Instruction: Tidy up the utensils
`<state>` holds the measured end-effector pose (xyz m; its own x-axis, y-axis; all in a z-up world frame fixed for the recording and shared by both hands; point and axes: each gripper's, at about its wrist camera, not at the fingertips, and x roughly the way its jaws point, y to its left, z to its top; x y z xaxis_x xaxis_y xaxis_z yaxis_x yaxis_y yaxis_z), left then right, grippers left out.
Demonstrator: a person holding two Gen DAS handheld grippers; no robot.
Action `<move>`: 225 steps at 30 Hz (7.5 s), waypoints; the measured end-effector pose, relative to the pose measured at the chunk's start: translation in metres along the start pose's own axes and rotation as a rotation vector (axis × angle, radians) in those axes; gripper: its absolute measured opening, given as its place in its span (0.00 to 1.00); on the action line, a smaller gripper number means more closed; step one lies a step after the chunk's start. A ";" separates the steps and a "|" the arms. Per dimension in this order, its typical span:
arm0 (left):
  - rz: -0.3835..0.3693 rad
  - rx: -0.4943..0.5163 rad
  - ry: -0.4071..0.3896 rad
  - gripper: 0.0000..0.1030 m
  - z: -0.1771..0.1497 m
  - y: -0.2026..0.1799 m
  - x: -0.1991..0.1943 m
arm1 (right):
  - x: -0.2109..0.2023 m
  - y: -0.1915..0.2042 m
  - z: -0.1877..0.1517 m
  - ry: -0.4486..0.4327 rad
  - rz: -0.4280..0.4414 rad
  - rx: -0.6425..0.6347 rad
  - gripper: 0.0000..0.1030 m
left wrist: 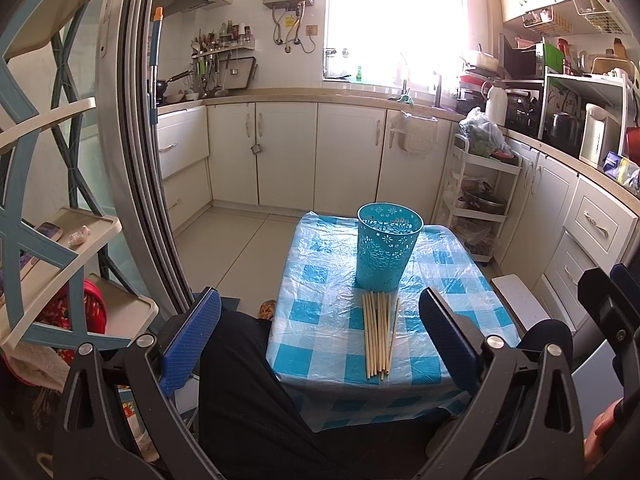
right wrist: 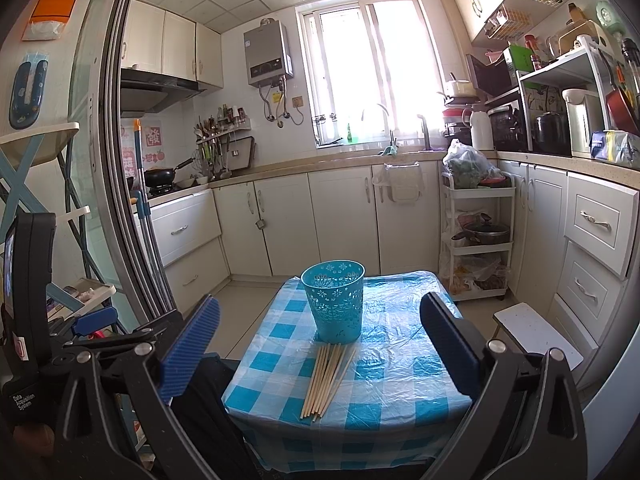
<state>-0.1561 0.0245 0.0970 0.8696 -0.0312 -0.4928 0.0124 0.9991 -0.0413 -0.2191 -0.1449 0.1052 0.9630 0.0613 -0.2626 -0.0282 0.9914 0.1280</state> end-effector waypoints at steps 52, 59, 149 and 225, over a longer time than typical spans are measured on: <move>-0.016 0.023 0.405 0.93 -0.038 0.005 0.199 | 0.262 -0.086 -0.123 0.668 -0.088 -0.009 0.54; -0.018 0.026 0.478 0.93 -0.045 0.002 0.244 | 0.315 -0.089 -0.140 0.720 -0.105 -0.033 0.38; -0.202 -0.178 -0.172 0.05 0.170 -0.078 0.338 | 0.341 -0.100 -0.153 0.684 0.122 -0.113 0.37; -0.041 -0.134 0.271 0.65 -0.047 0.040 0.379 | 0.262 -0.124 0.007 0.269 0.344 0.294 0.05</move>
<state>0.1507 0.0516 -0.1318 0.7062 -0.0966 -0.7014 -0.0354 0.9846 -0.1713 0.0383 -0.2522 0.0275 0.8070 0.4438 -0.3895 -0.2175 0.8366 0.5028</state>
